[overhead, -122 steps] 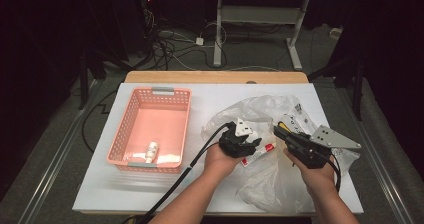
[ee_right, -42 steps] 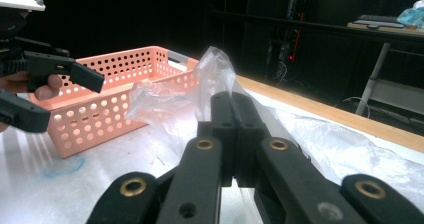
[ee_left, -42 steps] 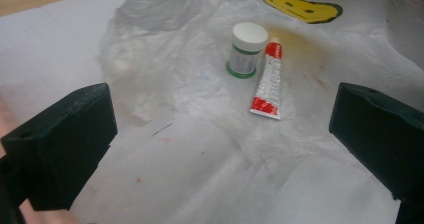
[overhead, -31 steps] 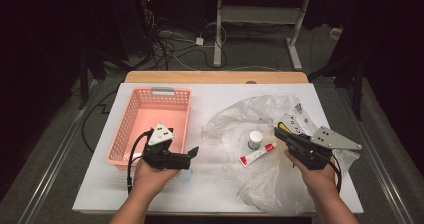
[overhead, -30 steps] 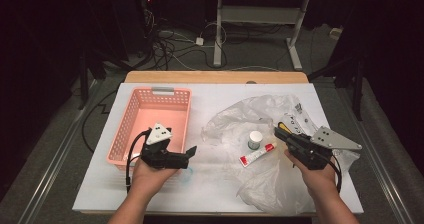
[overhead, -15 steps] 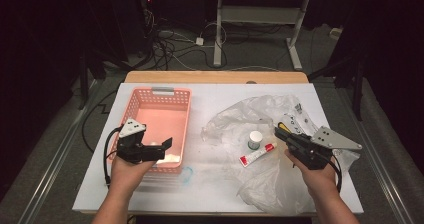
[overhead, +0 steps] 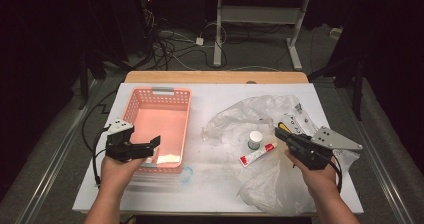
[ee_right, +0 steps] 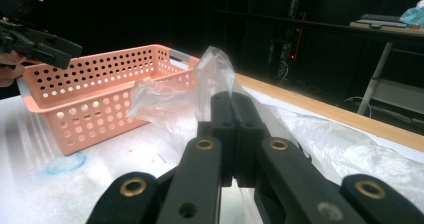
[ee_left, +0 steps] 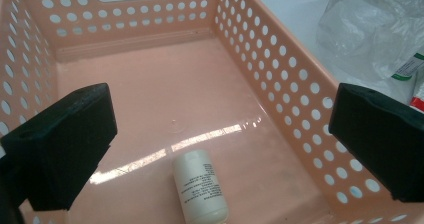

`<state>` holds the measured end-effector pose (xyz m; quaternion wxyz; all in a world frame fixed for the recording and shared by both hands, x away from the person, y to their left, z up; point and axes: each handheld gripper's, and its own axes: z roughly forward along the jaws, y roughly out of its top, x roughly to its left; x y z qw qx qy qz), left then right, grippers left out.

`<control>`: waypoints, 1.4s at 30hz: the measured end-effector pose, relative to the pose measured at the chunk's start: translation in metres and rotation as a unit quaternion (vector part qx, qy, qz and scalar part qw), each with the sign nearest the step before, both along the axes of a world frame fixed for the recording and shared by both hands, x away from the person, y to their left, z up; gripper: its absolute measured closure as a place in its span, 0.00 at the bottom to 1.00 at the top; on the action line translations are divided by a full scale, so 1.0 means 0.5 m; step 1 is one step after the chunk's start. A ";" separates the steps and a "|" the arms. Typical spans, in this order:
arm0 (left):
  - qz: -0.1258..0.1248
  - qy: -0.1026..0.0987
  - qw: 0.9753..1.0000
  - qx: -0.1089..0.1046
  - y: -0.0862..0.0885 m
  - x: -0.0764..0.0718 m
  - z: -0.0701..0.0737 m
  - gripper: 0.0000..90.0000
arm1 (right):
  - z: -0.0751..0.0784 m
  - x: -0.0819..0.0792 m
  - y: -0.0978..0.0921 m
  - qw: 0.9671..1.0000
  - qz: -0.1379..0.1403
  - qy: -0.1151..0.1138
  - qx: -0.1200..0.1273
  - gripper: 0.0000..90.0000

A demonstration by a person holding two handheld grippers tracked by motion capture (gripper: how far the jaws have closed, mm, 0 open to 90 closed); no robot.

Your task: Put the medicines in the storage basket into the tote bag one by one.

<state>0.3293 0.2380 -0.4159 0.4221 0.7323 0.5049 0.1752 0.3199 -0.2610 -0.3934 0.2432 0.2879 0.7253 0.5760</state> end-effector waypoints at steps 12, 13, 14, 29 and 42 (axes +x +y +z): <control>-0.010 0.060 0.997 0.038 -0.016 0.029 0.016 0.00 | 0.003 -0.001 -0.004 1.000 -0.004 -0.002 0.003 1.00; -0.009 0.061 0.997 0.037 -0.016 0.031 0.019 0.00 | 0.004 -0.002 -0.005 1.000 -0.004 -0.002 0.004 1.00; -0.008 0.068 0.997 0.035 -0.012 0.038 0.023 0.00 | 0.004 -0.001 -0.005 1.000 -0.004 -0.002 0.005 1.00; -0.010 0.187 0.980 0.070 -0.018 0.119 0.012 0.14 | 0.006 -0.002 -0.006 1.000 -0.004 -0.004 0.007 1.00; -0.026 0.303 0.945 0.121 -0.030 0.148 -0.026 0.32 | 0.006 -0.003 -0.008 1.000 -0.007 -0.003 0.008 1.00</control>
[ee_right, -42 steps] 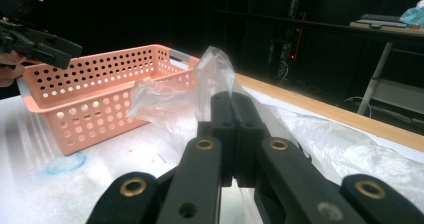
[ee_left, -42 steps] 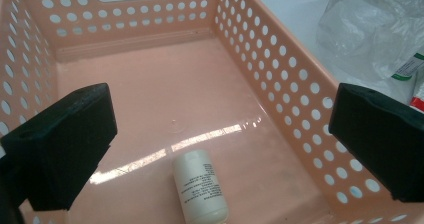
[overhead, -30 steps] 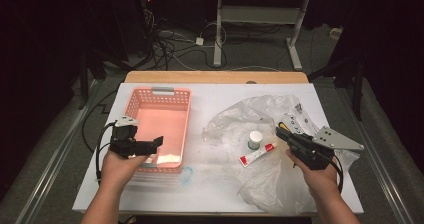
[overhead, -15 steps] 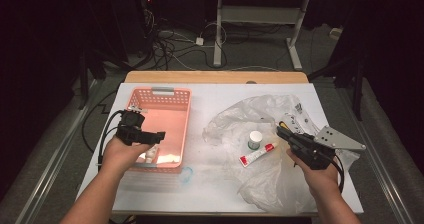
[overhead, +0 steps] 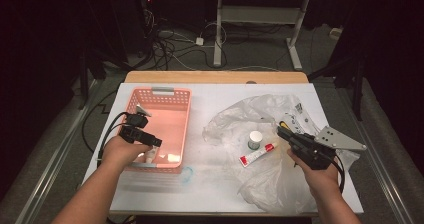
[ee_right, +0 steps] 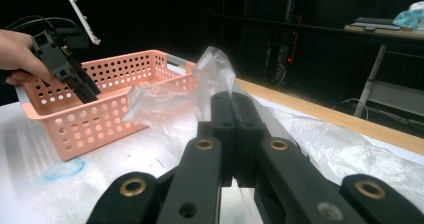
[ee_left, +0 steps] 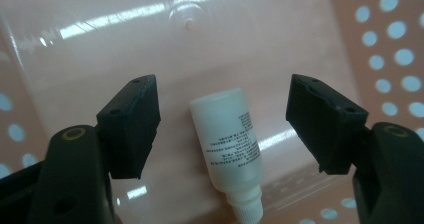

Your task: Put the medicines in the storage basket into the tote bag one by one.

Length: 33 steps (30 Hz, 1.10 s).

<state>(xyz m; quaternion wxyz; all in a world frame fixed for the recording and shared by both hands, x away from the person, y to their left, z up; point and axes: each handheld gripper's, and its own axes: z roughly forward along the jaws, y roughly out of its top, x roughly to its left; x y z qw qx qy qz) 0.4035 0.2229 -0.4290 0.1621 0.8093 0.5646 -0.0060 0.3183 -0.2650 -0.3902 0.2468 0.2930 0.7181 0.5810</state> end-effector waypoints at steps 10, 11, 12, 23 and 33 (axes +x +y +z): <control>-0.025 0.063 0.997 0.027 -0.018 0.020 -0.019 0.48 | -0.001 -0.002 0.007 1.000 0.004 0.000 -0.002 1.00; -0.026 0.066 0.997 0.031 -0.020 0.022 -0.021 0.50 | -0.002 -0.002 0.007 1.000 0.004 0.001 -0.002 1.00; -0.029 0.068 0.997 0.034 -0.021 0.023 -0.021 0.52 | -0.002 -0.002 0.006 1.000 0.003 0.002 -0.002 1.00; -0.056 0.082 0.994 0.046 -0.044 0.037 -0.032 0.60 | -0.004 0.001 0.003 1.000 0.002 0.003 -0.003 1.00; -0.083 0.033 0.995 0.051 -0.059 0.029 -0.024 0.64 | -0.004 -0.001 0.001 1.000 0.001 0.002 -0.003 1.00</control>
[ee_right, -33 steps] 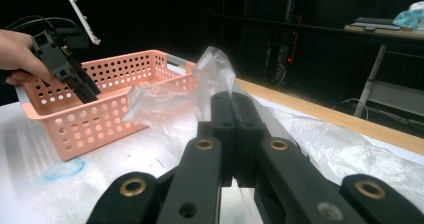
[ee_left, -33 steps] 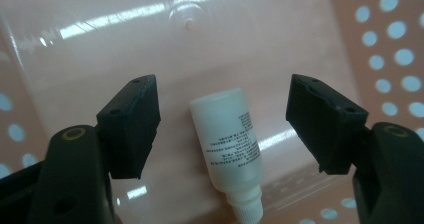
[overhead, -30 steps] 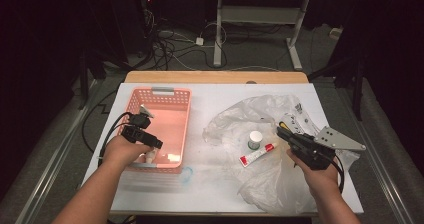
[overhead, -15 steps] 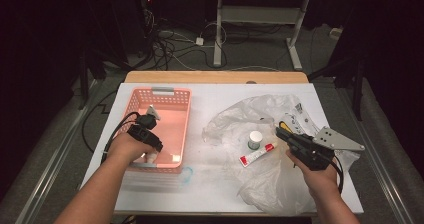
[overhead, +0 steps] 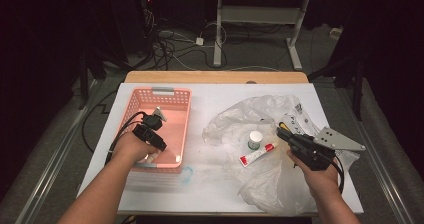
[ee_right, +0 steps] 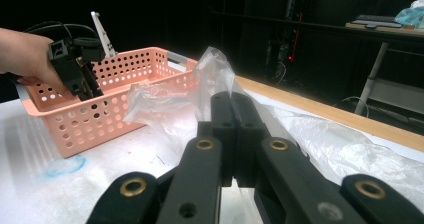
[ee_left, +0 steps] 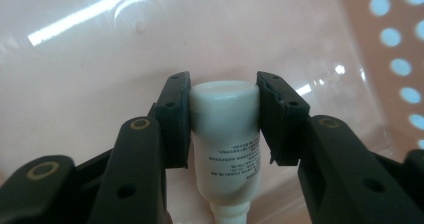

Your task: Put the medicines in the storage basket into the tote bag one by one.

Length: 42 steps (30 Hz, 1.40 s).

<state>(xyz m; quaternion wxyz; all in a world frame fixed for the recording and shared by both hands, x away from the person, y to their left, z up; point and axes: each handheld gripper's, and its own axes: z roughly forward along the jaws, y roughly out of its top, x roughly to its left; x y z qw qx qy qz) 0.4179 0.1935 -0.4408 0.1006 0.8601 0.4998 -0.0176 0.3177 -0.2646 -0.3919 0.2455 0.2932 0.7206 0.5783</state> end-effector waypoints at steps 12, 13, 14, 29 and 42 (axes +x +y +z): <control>-0.010 -0.099 0.993 -0.063 0.003 -0.029 0.036 0.65 | 0.000 0.000 0.003 1.000 0.001 -0.001 -0.001 1.00; -0.011 -0.112 0.991 -0.069 0.005 -0.033 0.039 0.65 | 0.000 0.000 0.004 1.000 0.001 -0.001 -0.001 1.00; -0.009 -0.119 0.990 -0.074 0.007 -0.035 0.042 0.65 | 0.000 0.000 0.004 1.000 0.001 -0.001 -0.001 1.00; -0.016 -0.228 0.966 -0.119 0.007 -0.085 0.063 0.65 | -0.002 0.000 0.007 1.000 0.001 0.000 -0.003 1.00; -0.009 -0.292 0.938 -0.187 0.000 -0.128 0.101 0.65 | -0.005 0.001 0.005 1.000 0.000 -0.001 -0.004 1.00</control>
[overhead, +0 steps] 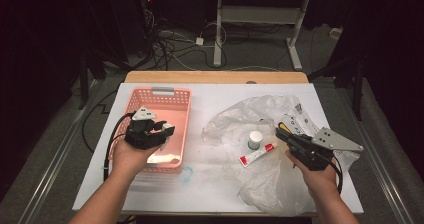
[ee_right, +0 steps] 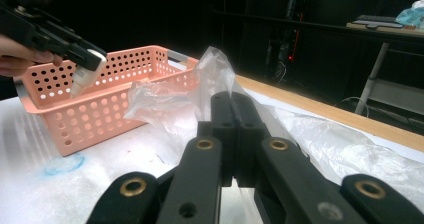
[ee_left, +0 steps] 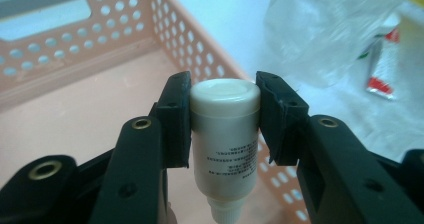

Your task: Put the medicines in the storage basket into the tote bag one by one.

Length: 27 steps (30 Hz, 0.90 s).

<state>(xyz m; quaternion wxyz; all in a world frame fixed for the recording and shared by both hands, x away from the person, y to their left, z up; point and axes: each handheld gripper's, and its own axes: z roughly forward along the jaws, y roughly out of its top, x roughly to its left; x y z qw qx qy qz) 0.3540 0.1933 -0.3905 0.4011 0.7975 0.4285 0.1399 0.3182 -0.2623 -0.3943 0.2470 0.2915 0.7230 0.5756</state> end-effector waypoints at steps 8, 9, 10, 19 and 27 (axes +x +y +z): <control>-0.027 -0.034 0.999 -0.027 -0.041 -0.033 0.025 0.65 | 0.001 -0.001 0.002 1.000 -0.001 -0.002 0.000 1.00; -0.035 -0.037 0.998 -0.030 -0.049 -0.038 0.030 0.65 | 0.001 -0.001 0.002 1.000 -0.001 -0.003 0.000 1.00; -0.041 -0.041 0.998 -0.033 -0.056 -0.042 0.032 0.65 | 0.001 -0.001 0.002 1.000 -0.001 -0.002 0.000 1.00; -0.082 -0.059 0.994 -0.037 -0.124 -0.064 0.044 0.65 | 0.003 -0.002 -0.001 1.000 -0.002 -0.006 0.001 1.00; -0.115 -0.059 0.991 -0.037 -0.186 -0.059 0.037 0.65 | 0.004 -0.002 -0.004 1.000 -0.001 -0.004 0.008 1.00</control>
